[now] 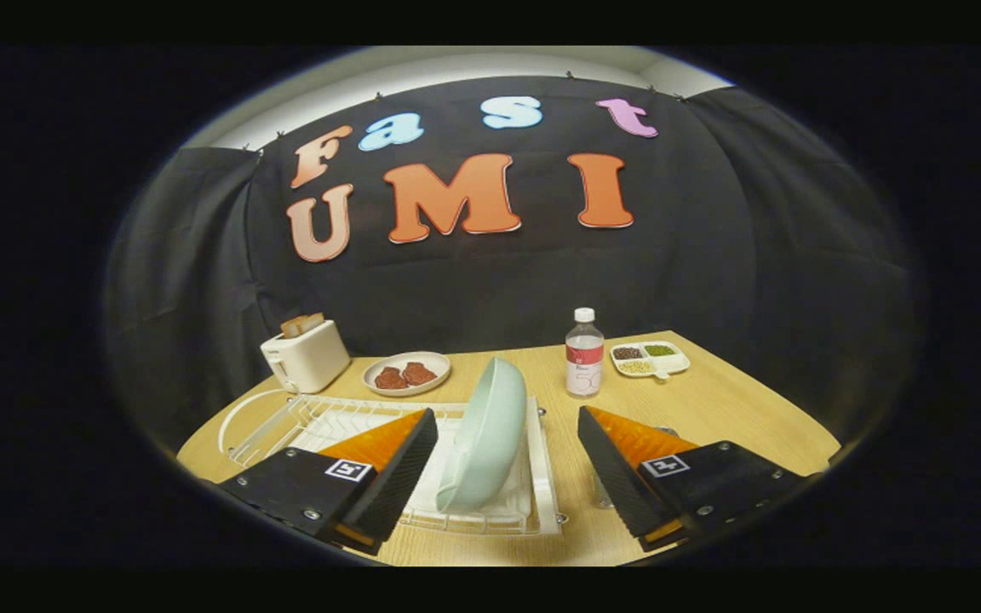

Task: Take the plate from the dish rack, then take the spoon from the basket and place it into the plate.

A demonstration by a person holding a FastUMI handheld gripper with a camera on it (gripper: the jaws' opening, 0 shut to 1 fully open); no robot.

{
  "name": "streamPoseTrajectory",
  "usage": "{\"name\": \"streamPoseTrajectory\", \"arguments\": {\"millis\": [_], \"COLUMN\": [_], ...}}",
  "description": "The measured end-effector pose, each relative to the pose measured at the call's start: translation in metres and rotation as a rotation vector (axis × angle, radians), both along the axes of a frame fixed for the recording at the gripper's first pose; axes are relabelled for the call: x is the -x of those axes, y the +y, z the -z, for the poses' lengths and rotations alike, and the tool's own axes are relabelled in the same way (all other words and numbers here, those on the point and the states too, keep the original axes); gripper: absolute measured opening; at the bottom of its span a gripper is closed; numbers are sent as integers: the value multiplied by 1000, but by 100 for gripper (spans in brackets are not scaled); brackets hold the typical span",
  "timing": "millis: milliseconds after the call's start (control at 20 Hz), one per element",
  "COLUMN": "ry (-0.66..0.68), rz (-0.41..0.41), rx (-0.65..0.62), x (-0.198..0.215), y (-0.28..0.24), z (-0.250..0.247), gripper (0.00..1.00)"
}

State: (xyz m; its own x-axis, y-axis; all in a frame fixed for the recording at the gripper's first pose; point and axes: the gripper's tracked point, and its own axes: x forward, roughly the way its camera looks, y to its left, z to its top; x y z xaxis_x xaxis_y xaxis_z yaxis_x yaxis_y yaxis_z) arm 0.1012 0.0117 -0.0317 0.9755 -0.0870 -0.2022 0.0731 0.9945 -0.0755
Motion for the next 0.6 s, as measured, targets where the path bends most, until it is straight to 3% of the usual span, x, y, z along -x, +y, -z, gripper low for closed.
{"name": "streamPoseTrajectory", "arguments": {"millis": [100, 300, 500, 550, 600], "ry": [36, 96, 164, 155, 152], "rz": [38, 56, 119, 139, 150], "rx": [-2, -4, 47, 71, 85], "x": [-12, -28, -32, -35, -33], "y": [-1, 8, 7, 6, 8], "z": [11, 32, 50, 47, 44], "gripper": [98, 85, 58, 40, 38]}}
